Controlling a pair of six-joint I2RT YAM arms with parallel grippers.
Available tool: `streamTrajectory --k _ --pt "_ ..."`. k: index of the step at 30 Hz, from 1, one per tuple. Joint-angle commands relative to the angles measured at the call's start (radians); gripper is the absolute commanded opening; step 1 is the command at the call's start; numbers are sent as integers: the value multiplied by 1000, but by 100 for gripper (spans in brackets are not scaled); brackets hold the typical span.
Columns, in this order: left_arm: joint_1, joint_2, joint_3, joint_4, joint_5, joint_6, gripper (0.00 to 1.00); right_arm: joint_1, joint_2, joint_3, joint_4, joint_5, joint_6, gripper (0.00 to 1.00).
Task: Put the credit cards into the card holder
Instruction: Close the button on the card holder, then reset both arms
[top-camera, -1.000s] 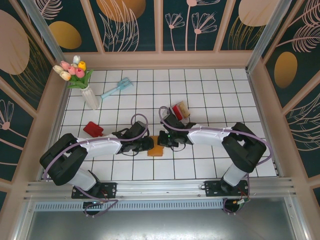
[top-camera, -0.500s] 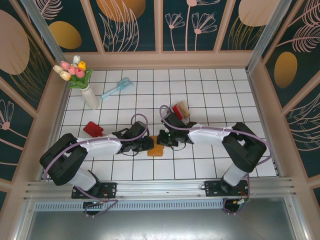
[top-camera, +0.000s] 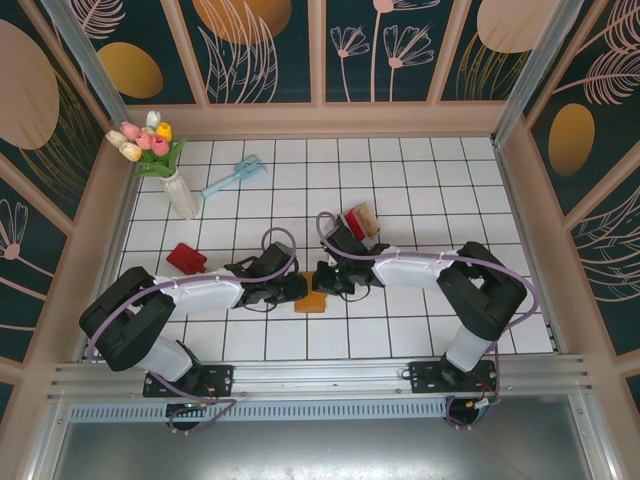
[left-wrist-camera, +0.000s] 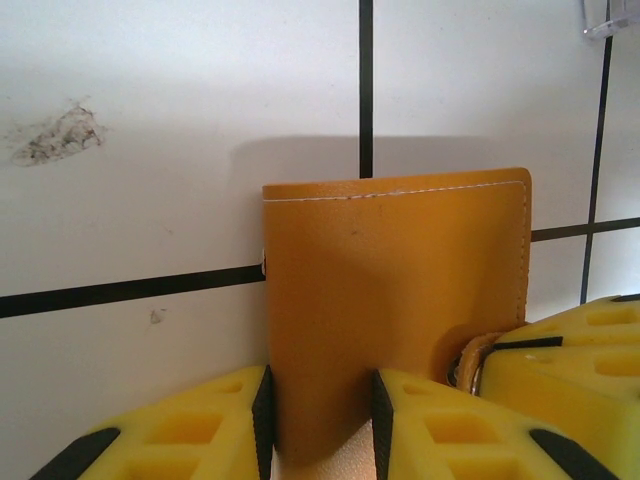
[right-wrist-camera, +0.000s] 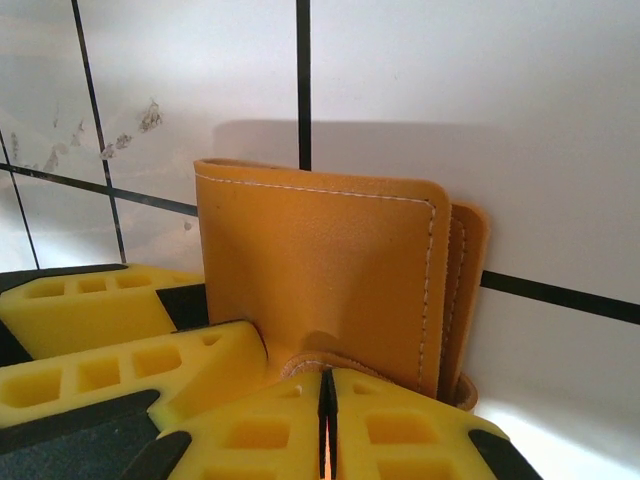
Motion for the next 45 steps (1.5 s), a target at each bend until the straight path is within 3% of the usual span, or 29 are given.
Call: streamTrajectory --k 1,7,12,16,19,24,27,29,31,32,33,35,38,41,43,45 --pt "-3 0 -9 -29 -16 17 32 23 72 13 -93 19 -19 12" --pt "-3 -7 -21 -18 -19 10 31 40 168 91 -264 148 -16 11" --pt "-3 -22 -40 -2 -24 -2 30 68 236 116 -297 153 -13 11" --pt "-4 -45 -45 10 -28 -2 31 73 165 134 -291 211 -6 12" --pt "-4 -86 -39 15 -36 4 33 75 33 174 -297 334 -25 16" --pt "-4 -230 -39 2 -148 11 43 16 -268 122 -332 700 -38 48" --pt "-4 -334 -44 -30 -302 44 53 -69 -433 47 -358 984 -46 68" --pt "3 -397 -40 -79 -469 82 64 -139 -547 -74 -228 1140 -161 80" --pt "23 -454 -47 -110 -630 118 76 -209 -639 -190 -36 1230 -338 83" --pt "46 -485 -61 -105 -696 147 83 -252 -678 -267 88 1256 -435 90" --pt "75 -516 -76 -92 -742 176 88 -300 -703 -332 192 1256 -499 98" --pt "153 -579 -120 -40 -832 241 98 -442 -727 -452 415 1129 -640 99" --pt "269 -629 -179 70 -890 355 99 -631 -693 -560 627 875 -720 99" --pt "359 -615 -236 227 -971 485 98 -707 -629 -653 871 797 -778 99" --pt "432 -587 -256 290 -980 486 99 -755 -562 -681 992 674 -801 99" --pt "500 -532 -280 379 -976 491 98 -770 -480 -683 1079 627 -817 99"
